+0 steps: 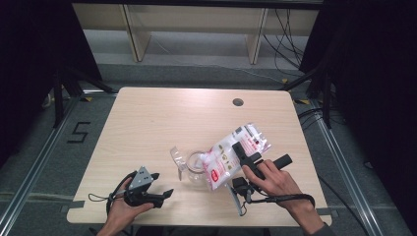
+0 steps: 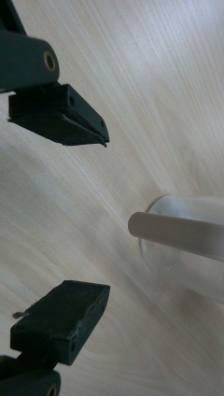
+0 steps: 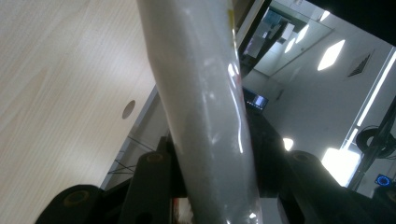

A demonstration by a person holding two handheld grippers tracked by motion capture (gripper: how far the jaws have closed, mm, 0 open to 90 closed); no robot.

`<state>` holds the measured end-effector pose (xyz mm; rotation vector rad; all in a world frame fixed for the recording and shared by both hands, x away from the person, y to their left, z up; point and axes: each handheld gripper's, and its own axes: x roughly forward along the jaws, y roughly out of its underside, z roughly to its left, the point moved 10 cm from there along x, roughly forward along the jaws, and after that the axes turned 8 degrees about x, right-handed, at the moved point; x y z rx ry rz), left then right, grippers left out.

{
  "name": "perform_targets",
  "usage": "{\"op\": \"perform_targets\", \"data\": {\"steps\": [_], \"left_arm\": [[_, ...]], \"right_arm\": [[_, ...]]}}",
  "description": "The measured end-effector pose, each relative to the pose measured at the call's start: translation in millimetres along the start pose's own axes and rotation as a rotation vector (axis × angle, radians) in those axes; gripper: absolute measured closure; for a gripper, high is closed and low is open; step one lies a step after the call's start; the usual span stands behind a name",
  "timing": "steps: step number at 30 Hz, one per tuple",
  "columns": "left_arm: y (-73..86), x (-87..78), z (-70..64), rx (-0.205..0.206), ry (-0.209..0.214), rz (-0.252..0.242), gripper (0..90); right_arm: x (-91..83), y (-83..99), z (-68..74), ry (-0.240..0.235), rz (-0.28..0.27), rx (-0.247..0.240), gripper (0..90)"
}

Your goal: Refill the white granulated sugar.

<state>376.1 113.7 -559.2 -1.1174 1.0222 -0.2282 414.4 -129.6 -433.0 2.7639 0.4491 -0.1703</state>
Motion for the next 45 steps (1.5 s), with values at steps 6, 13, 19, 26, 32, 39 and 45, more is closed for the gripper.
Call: {"op": "perform_targets", "data": {"steps": [6,13,19,26,32,39,45], "left_arm": [[-0.1,-0.2,-0.1,0.001,0.005,0.000,22.1],[0.1,0.1,-0.1,0.001,0.000,0.001,22.0],[0.3,0.4,-0.3,-0.001,0.000,0.002,22.0],[0.2,1.1,-1.0,-0.003,0.006,0.000,22.1],[0.3,0.9,-0.9,-0.003,0.006,0.001,22.0],[0.3,0.2,-0.4,-0.006,-0.001,0.001,22.0],[0.2,-0.1,-0.2,-0.005,-0.001,0.001,22.0]], "right_arm": [[1.1,-0.6,1.9,-0.006,-0.002,-0.003,66.6],[1.3,-1.0,1.6,-0.009,-0.002,-0.007,66.9],[1.7,-0.2,2.7,-0.008,-0.001,0.006,67.1],[1.1,-0.4,0.7,-0.003,-0.001,-0.012,67.5],[0.6,0.0,-0.1,-0.001,-0.002,-0.011,67.9],[0.0,0.4,-0.7,0.002,-0.004,-0.013,68.4],[-0.6,0.5,-0.5,0.005,-0.005,-0.014,68.7]]}}
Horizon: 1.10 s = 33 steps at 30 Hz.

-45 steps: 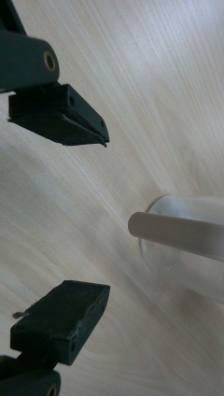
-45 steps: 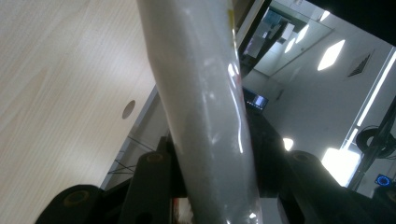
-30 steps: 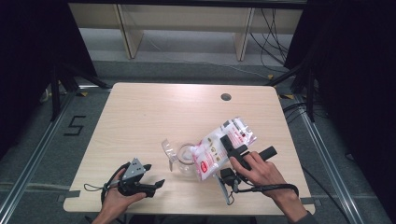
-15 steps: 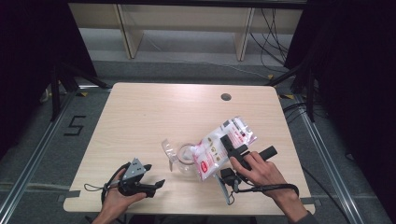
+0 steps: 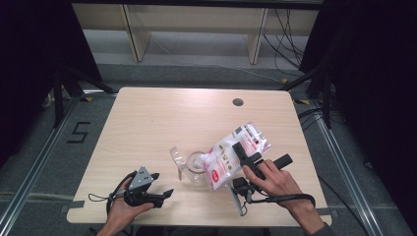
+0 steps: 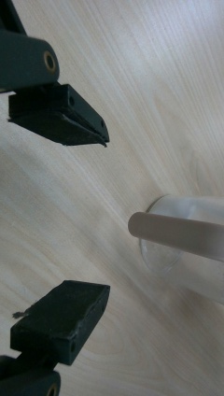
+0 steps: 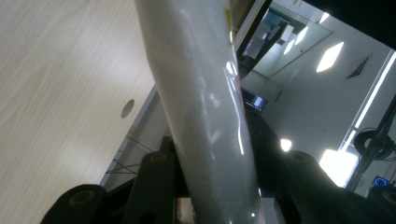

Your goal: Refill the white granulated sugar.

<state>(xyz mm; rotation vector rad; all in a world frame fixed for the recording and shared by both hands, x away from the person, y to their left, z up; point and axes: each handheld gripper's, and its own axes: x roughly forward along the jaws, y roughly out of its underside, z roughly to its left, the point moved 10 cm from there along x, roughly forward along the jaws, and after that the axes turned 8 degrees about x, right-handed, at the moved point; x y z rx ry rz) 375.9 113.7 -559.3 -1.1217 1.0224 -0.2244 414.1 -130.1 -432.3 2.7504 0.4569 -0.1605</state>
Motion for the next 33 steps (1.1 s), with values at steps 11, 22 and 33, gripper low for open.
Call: {"op": "perform_targets", "data": {"steps": [11,22,33], "left_arm": [[0.1,-0.4,0.4,0.001,0.002,0.001,22.0],[-0.5,-0.2,0.5,-0.001,0.001,-0.007,22.0],[-0.3,-0.1,0.8,-0.001,0.000,-0.006,22.0]], "right_arm": [[0.2,-0.7,0.8,-0.005,-0.007,-0.007,69.5],[-0.9,-0.2,1.6,0.002,-0.001,0.026,70.3],[-1.0,0.2,2.3,0.000,0.000,0.029,71.0]]}}
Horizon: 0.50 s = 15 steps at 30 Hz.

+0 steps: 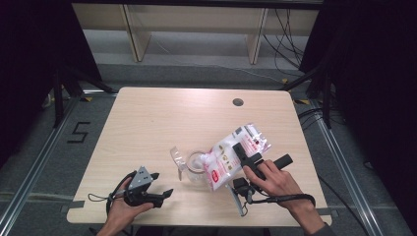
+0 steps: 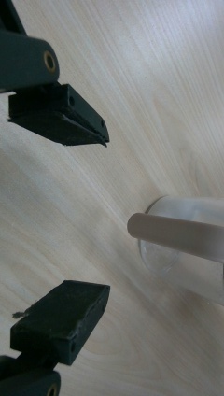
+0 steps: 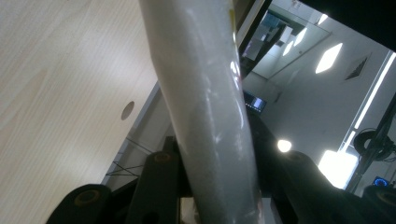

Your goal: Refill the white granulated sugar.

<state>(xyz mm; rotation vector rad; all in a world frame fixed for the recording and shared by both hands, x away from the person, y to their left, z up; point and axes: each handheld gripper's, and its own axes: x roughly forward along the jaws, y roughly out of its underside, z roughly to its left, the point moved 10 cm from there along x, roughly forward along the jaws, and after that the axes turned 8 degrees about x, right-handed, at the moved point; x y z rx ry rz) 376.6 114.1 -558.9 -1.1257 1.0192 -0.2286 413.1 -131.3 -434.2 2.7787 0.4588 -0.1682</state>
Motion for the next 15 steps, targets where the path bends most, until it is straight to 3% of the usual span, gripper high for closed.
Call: {"op": "perform_targets", "data": {"steps": [1,3,6,11,13,15], "left_arm": [[0.0,0.1,-0.3,-0.003,0.001,-0.001,22.0],[-0.2,0.4,-0.8,-0.005,0.003,-0.002,22.1],[-0.1,0.6,-1.0,-0.005,0.005,-0.002,22.1],[-0.1,0.7,-0.9,-0.006,0.001,-0.003,22.1],[-0.1,0.8,-1.0,-0.006,0.001,-0.002,22.0],[-0.1,1.1,-1.1,-0.010,0.002,-0.004,22.1]], "right_arm": [[0.1,0.3,1.0,-0.003,0.001,0.005,71.1],[0.5,-0.5,-2.7,0.008,-0.010,-0.036,71.2],[0.1,-0.4,-2.0,0.007,-0.008,-0.021,71.3],[0.1,-1.5,-3.3,0.009,-0.019,-0.038,71.6],[-0.4,-0.3,-1.6,0.006,-0.012,-0.011,71.7],[-0.3,-1.0,-3.4,0.009,-0.018,-0.032,71.8]]}}
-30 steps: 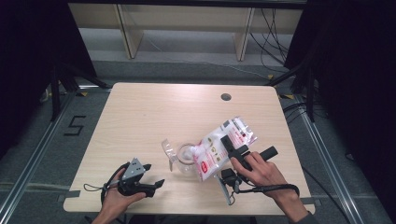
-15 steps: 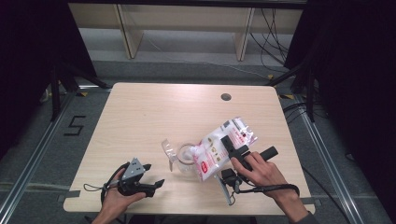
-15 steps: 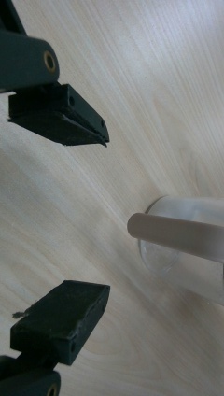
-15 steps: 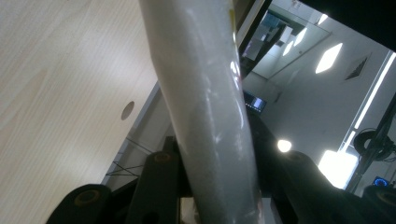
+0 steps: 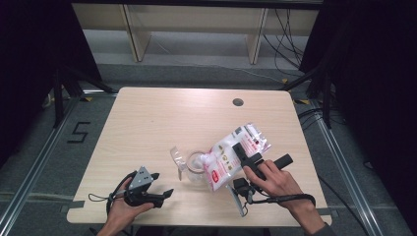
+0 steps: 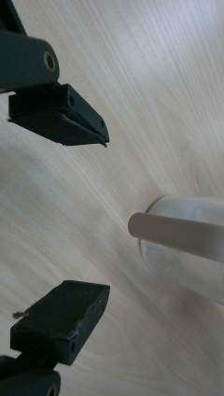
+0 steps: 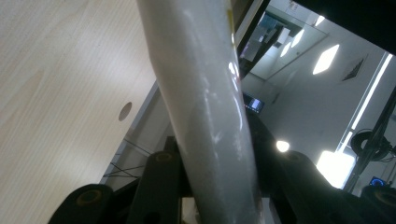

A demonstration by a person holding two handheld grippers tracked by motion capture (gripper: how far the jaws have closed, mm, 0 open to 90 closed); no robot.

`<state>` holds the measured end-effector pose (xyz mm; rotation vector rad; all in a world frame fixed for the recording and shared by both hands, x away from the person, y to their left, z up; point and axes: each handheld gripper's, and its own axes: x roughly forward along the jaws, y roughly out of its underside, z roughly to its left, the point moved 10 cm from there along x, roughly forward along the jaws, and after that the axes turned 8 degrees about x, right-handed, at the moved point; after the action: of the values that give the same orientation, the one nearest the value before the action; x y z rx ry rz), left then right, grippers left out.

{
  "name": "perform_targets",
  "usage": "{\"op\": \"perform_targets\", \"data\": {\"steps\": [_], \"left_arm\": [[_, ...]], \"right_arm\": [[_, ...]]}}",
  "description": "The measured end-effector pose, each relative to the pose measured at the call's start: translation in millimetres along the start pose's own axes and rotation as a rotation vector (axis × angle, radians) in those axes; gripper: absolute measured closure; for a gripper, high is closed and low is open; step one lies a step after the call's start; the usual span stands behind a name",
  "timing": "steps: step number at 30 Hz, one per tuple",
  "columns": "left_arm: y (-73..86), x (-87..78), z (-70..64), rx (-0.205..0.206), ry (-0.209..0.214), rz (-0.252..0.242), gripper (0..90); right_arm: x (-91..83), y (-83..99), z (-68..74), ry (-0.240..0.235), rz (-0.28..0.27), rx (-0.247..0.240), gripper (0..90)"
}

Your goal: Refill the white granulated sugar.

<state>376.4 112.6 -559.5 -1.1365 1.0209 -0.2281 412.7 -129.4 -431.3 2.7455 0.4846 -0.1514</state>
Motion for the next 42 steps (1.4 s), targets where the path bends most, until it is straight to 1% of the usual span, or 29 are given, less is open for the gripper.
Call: {"op": "perform_targets", "data": {"steps": [1,2,6,8,9,10,13,14,15,18,20,22,24,27,30,31,33,34,42], "left_arm": [[1.0,-0.9,0.8,0.011,-0.001,0.011,22.0],[-0.1,-0.3,0.1,0.002,0.002,0.000,22.1],[-0.2,-0.7,0.6,0.003,0.000,0.000,22.1],[-0.8,-0.7,0.5,-0.004,-0.005,-0.006,22.0],[-0.4,-1.1,0.8,0.000,-0.001,-0.003,22.0],[-0.3,-0.8,-0.3,-0.023,-0.001,-0.004,22.1],[-0.3,-0.9,-0.1,-0.021,-0.002,-0.004,22.1],[-0.2,-0.8,-0.2,-0.021,-0.001,-0.004,22.0],[-0.3,-0.8,-0.3,-0.022,-0.001,-0.004,22.1],[-0.3,-1.0,0.0,-0.023,-0.004,-0.005,22.0],[-0.3,-1.1,0.1,-0.022,-0.004,-0.005,22.1],[-0.4,-1.2,0.2,-0.020,-0.004,-0.005,22.1],[-0.4,-1.2,0.1,-0.022,-0.004,-0.005,22.1],[-0.4,-1.3,0.3,-0.020,-0.005,-0.005,22.1],[-1.0,-1.1,0.0,-0.025,-0.004,-0.010,22.0],[-1.0,-1.3,0.2,-0.025,-0.008,-0.010,22.0],[-1.0,-1.2,0.2,-0.024,-0.008,-0.010,22.0],[-1.1,-1.1,0.2,-0.024,-0.008,-0.011,22.0],[-1.1,-1.5,0.5,-0.019,-0.009,-0.010,22.1]], "right_arm": [[0.0,0.0,-0.3,0.002,-0.001,-0.002,71.8],[-0.3,0.5,-0.1,-0.002,0.002,-0.002,72.0],[-0.1,0.5,0.0,-0.001,0.001,-0.002,72.1],[0.4,0.5,0.4,0.002,-0.003,0.009,72.3],[0.4,0.5,0.4,0.002,-0.003,0.009,72.3],[0.3,0.5,0.2,0.002,-0.003,0.009,72.3],[-0.2,0.7,0.0,0.000,-0.001,0.013,72.4],[-0.2,1.2,-0.9,0.005,-0.001,0.008,72.5],[-0.5,1.4,-0.1,0.004,0.002,0.017,72.6],[-0.7,1.6,0.1,0.004,0.002,0.019,72.7],[-1.0,0.9,-1.1,0.008,0.002,0.013,72.8],[-1.4,0.8,0.3,0.005,0.006,0.037,72.9],[-0.9,0.1,-0.3,0.005,0.001,0.027,72.9],[-0.8,0.6,1.0,0.001,0.003,0.035,73.2],[-0.8,0.2,-0.1,0.004,0.001,0.028,73.3],[-0.7,0.5,1.0,0.001,0.002,0.036,73.4],[-0.7,0.6,1.1,0.000,0.003,0.036,73.5],[-0.3,0.5,-1.3,0.006,-0.003,0.002,73.6],[-0.2,1.2,-0.9,0.006,-0.002,0.002,74.0]]}}
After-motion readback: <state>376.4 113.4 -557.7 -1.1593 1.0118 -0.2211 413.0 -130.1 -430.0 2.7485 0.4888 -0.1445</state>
